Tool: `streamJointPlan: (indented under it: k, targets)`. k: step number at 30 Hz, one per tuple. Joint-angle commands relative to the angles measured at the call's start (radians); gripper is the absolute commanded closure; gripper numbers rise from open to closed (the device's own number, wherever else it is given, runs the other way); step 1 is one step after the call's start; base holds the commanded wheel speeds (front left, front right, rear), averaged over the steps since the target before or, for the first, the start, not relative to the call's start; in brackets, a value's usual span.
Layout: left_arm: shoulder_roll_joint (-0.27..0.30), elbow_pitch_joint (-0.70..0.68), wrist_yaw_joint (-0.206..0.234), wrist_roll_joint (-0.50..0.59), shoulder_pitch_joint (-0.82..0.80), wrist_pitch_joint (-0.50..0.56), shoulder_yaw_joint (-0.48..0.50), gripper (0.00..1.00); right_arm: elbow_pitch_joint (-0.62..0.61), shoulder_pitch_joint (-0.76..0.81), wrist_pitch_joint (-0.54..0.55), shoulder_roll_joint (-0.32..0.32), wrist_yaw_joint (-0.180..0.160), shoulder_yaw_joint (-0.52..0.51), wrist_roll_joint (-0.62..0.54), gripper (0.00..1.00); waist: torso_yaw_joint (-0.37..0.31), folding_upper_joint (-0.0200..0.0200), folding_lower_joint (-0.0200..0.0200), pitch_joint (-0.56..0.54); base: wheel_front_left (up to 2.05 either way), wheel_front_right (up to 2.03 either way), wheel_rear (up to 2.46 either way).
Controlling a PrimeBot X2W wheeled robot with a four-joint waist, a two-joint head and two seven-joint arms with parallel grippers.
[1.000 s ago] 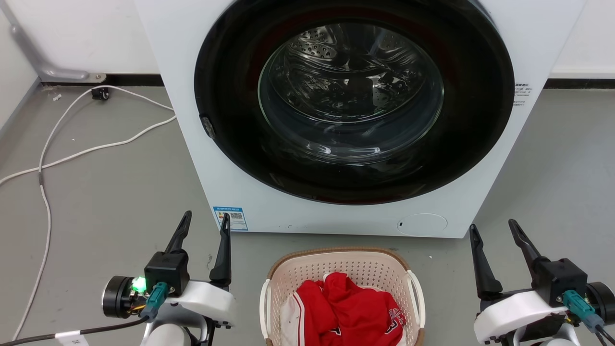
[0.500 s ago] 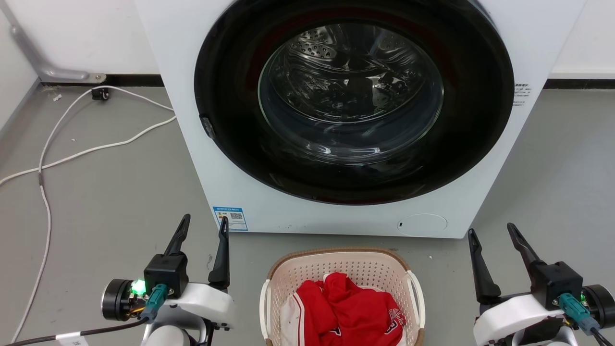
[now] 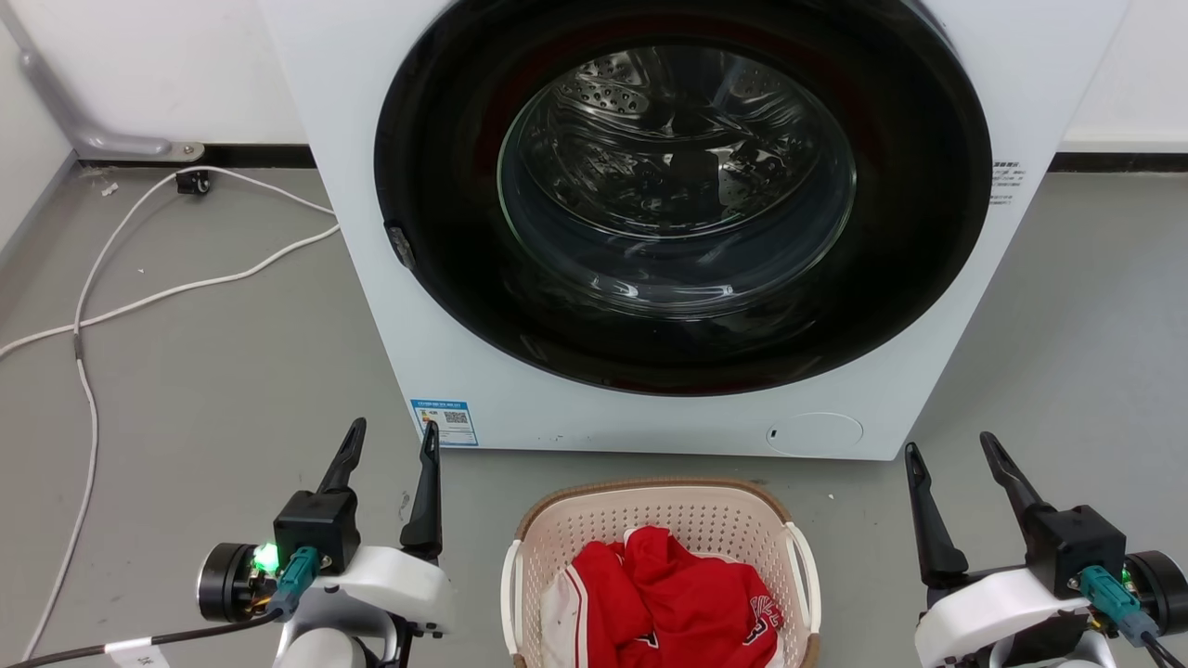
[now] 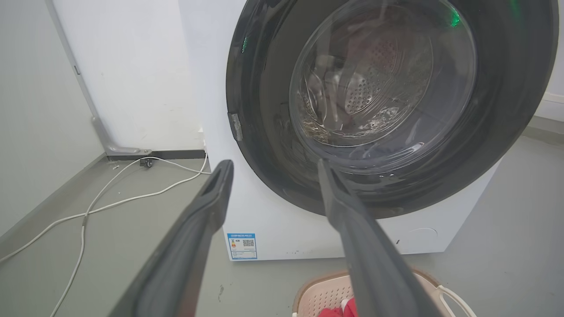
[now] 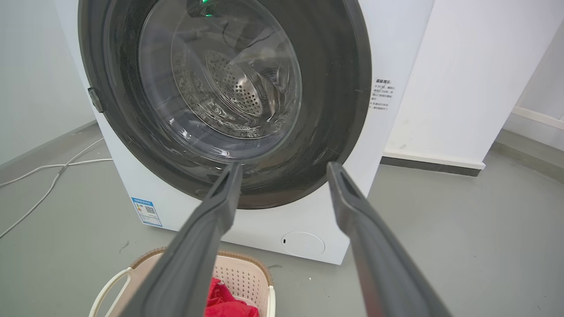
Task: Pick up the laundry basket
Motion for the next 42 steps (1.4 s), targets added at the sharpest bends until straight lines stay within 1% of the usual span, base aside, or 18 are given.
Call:
streamJointPlan:
  k: [1,11,15,20,24,28,32,36,42]
  targets:
    - [-0.001,0.003,-0.003,-0.001,-0.010,-0.003,0.003,0.00,0.001,-0.002,0.000,0.001,0.000,0.001,0.010,0.00,0.000,0.0000,-0.0001,0.001,0.00,0.00,0.00]
    - [-0.006,0.013,-0.001,0.005,-0.025,-0.003,0.010,0.00,0.002,-0.011,0.004,0.001,0.000,0.005,0.011,0.00,-0.006,0.0000,-0.0001,0.013,0.00,0.00,0.00]
    - [-0.007,0.021,0.002,0.003,-0.042,-0.003,0.014,0.00,0.010,-0.023,0.021,0.001,0.000,0.005,0.028,0.00,-0.010,0.0000,-0.0001,0.035,0.00,0.00,0.00]
    - [-0.009,0.064,-0.006,-0.005,-0.110,-0.003,0.013,0.00,0.034,-0.077,0.048,0.001,0.000,-0.002,0.047,0.00,-0.020,0.0000,-0.0001,0.098,0.00,0.00,0.00]
    - [0.000,0.150,-0.023,-0.015,-0.208,-0.003,0.013,0.00,0.079,-0.162,0.061,0.001,0.000,-0.010,0.062,0.00,-0.032,0.0000,-0.0001,0.180,0.00,0.00,0.00]
    - [0.016,0.273,-0.039,-0.024,-0.331,0.006,0.011,0.00,0.168,-0.259,0.058,0.001,0.000,-0.009,0.077,0.00,-0.042,0.0000,-0.0001,0.270,0.00,0.00,0.00]
    - [0.026,0.393,-0.060,-0.037,-0.439,0.034,0.001,0.00,0.302,-0.360,0.088,0.001,0.000,0.009,0.096,0.00,-0.050,0.0000,-0.0001,0.352,0.00,0.00,0.00]
    - [0.038,0.510,-0.080,-0.054,-0.539,0.079,-0.018,0.00,0.449,-0.462,0.133,0.001,0.000,0.030,0.119,0.00,-0.059,0.0000,-0.0001,0.429,0.00,0.00,0.00]
    - [0.050,0.674,-0.098,-0.097,-0.647,0.172,-0.043,0.00,0.653,-0.605,0.187,0.000,0.000,0.082,0.188,0.00,-0.077,0.0000,-0.0001,0.522,0.00,0.00,0.00]
